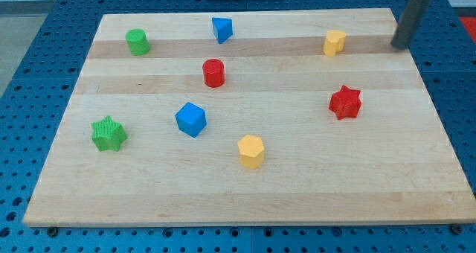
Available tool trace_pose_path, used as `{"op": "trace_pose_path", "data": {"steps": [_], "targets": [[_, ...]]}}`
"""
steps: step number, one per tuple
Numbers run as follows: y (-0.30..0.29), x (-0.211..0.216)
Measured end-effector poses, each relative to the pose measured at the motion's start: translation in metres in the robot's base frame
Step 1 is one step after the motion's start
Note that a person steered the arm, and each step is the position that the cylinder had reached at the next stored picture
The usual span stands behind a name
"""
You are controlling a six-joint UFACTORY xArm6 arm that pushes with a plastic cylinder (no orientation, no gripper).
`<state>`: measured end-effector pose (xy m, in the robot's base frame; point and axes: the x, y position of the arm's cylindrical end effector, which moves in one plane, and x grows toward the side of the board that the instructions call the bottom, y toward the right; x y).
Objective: Slide green star towards center left
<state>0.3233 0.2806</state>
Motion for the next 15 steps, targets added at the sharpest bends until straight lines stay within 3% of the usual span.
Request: {"op": "trace_pose_path", "data": {"steps": [2,4,5,7,12,15], "targets": [[-0.003,0.080],[-0.064,0.193],[-0.064,0.194],[-0.193,0.206],[-0.264,0.219],[-0.265,0.223]]}}
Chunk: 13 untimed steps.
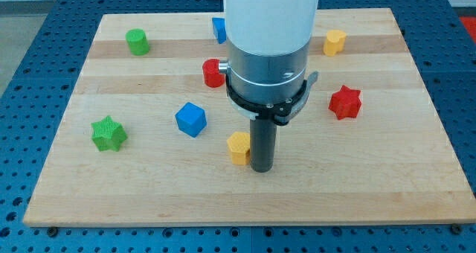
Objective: Slide green star towards center left
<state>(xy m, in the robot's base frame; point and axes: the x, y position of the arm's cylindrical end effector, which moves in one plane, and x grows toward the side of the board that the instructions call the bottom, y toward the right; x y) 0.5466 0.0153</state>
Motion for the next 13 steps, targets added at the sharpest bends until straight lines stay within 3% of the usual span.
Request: {"op": "trace_pose_path", "data": {"steps": [1,3,9,11,13], "targets": [[-0.031,0.000],[-0.038,-0.004],[-0.044,-0.098],[-0.105,-0.115],[-0.112,-0.148]]}}
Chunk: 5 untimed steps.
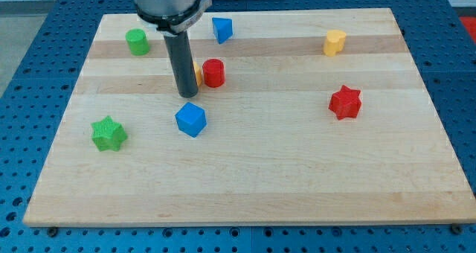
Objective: Slide green star towards center left
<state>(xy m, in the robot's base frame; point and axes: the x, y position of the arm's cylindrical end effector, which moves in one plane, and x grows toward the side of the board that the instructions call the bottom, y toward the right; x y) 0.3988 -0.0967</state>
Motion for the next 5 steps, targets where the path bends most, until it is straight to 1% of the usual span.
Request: {"op": "trace_pose_path", "data": {"steps": [2,3,4,5], "targets": [[0.009,-0.037],[0.029,-0.055],[0.029,-0.069],[0.029,-0.070]]}}
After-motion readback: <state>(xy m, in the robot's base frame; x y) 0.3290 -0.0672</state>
